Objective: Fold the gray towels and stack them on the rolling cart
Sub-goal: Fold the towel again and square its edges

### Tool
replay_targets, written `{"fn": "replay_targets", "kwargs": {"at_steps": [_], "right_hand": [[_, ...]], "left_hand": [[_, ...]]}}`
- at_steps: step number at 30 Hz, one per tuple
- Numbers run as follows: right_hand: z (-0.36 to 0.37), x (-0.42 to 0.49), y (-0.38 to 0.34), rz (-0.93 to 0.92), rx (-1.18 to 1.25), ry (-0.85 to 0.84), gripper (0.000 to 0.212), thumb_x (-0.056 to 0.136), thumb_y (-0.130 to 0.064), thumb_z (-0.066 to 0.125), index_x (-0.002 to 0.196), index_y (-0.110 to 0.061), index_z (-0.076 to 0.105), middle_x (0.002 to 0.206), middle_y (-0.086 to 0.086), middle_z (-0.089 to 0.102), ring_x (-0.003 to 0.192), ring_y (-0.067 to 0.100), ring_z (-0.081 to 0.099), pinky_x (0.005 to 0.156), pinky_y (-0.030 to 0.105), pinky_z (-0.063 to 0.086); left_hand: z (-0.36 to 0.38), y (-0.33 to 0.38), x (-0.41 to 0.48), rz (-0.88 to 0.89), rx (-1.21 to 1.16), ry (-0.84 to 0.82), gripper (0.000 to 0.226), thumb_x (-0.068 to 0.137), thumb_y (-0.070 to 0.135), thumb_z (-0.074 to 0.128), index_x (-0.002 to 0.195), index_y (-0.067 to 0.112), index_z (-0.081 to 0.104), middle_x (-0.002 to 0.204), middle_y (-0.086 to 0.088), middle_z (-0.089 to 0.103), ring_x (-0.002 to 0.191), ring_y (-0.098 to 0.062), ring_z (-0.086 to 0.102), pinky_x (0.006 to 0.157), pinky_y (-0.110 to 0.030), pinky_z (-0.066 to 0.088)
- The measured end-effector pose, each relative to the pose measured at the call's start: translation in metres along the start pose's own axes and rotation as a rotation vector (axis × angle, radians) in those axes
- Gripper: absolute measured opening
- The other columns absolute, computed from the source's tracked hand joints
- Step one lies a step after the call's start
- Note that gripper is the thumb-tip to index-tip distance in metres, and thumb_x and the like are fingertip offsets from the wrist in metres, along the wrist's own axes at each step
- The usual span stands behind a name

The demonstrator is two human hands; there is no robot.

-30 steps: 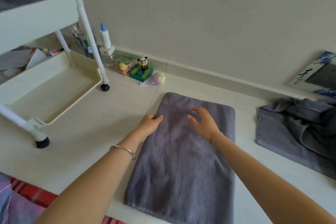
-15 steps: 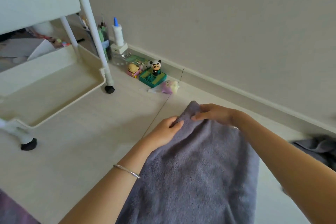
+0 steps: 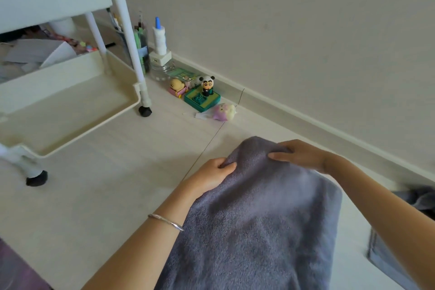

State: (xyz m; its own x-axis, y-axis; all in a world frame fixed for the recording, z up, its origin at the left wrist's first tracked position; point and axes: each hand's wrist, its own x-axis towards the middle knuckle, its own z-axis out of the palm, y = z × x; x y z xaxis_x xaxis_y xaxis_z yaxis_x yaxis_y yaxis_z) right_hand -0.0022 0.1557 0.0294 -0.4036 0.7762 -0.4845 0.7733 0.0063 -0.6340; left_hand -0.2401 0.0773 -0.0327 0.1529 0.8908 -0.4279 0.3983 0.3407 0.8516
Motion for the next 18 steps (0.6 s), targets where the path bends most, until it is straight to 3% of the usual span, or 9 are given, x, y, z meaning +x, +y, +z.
{"fn": "replay_targets", "kwargs": {"at_steps": [2,4,6,8,11,13,15,16,18], "right_hand": [[-0.003,-0.004,0.002,0.041,-0.037,0.004,0.035,0.082,-0.046,0.067,0.077,-0.011,0.065,0.076,0.001,0.069,0.072,0.017,0.065,0.07,0.026,0.052],[-0.003,-0.006,0.011,0.132,-0.202,0.007,0.048,0.077,-0.053,0.069,0.053,-0.018,0.045,0.052,-0.006,0.049,0.05,0.011,0.045,0.052,0.02,0.035],[-0.001,-0.011,0.017,0.162,-0.29,0.011,0.06,0.072,-0.058,0.07,0.051,-0.021,0.028,0.048,-0.008,0.031,0.047,0.011,0.029,0.048,0.021,0.023],[-0.004,-0.023,0.02,0.086,-0.203,0.049,0.058,0.071,-0.058,0.072,0.054,-0.016,0.037,0.052,-0.005,0.037,0.051,0.013,0.036,0.051,0.021,0.028],[-0.01,-0.041,0.017,0.029,0.099,0.074,0.053,0.069,-0.055,0.075,0.081,-0.004,0.066,0.078,0.007,0.07,0.072,0.02,0.066,0.071,0.033,0.052],[-0.01,-0.047,0.019,0.05,0.028,0.028,0.048,0.071,-0.053,0.074,0.085,-0.007,0.068,0.084,0.009,0.072,0.076,0.017,0.068,0.078,0.035,0.053],[-0.005,-0.047,0.024,0.099,-0.16,-0.011,0.047,0.072,-0.059,0.07,0.079,-0.013,0.066,0.074,0.001,0.069,0.068,0.014,0.062,0.075,0.03,0.049],[-0.001,-0.044,0.029,0.11,-0.184,-0.002,0.045,0.073,-0.06,0.068,0.075,-0.015,0.064,0.068,-0.003,0.065,0.065,0.012,0.058,0.072,0.028,0.046],[0.005,-0.039,0.034,0.098,-0.146,0.062,0.036,0.078,-0.053,0.068,0.07,-0.019,0.06,0.063,-0.009,0.059,0.062,0.01,0.053,0.066,0.023,0.042]], "left_hand": [[0.003,0.002,0.001,-0.014,-0.003,0.052,0.036,0.093,0.04,0.054,0.091,0.006,0.063,0.074,0.0,0.055,0.067,-0.012,0.049,0.063,-0.025,0.033],[0.007,0.004,0.003,-0.015,0.024,0.096,0.03,0.092,0.036,0.056,0.074,0.013,0.056,0.063,0.003,0.047,0.057,-0.01,0.043,0.056,-0.024,0.03],[0.009,0.008,0.003,-0.007,0.051,0.119,0.033,0.092,0.035,0.057,0.064,0.018,0.049,0.058,0.006,0.043,0.055,-0.009,0.041,0.055,-0.025,0.029],[0.01,0.013,0.001,0.006,0.095,0.11,0.035,0.091,0.038,0.057,0.062,0.019,0.05,0.056,0.008,0.046,0.056,-0.01,0.044,0.056,-0.025,0.032],[0.009,0.023,-0.003,0.044,0.127,-0.009,0.028,0.089,0.046,0.056,0.084,0.02,0.065,0.079,0.006,0.067,0.076,-0.011,0.061,0.073,-0.027,0.047],[0.011,0.033,-0.006,0.118,0.186,-0.115,0.032,0.089,0.045,0.056,0.111,0.022,0.063,0.112,0.003,0.067,0.105,-0.015,0.061,0.094,-0.033,0.046],[0.018,0.042,-0.007,0.165,0.296,-0.187,0.043,0.09,0.041,0.055,0.129,0.023,0.052,0.133,0.002,0.055,0.121,-0.016,0.051,0.102,-0.032,0.039],[0.021,0.045,-0.005,0.164,0.324,-0.174,0.04,0.091,0.04,0.055,0.127,0.022,0.053,0.13,0.0,0.056,0.118,-0.017,0.051,0.099,-0.029,0.04],[0.022,0.047,0.003,0.166,0.284,-0.062,0.013,0.092,0.033,0.054,0.09,0.02,0.057,0.088,-0.003,0.061,0.083,-0.015,0.056,0.073,-0.02,0.04]]}}
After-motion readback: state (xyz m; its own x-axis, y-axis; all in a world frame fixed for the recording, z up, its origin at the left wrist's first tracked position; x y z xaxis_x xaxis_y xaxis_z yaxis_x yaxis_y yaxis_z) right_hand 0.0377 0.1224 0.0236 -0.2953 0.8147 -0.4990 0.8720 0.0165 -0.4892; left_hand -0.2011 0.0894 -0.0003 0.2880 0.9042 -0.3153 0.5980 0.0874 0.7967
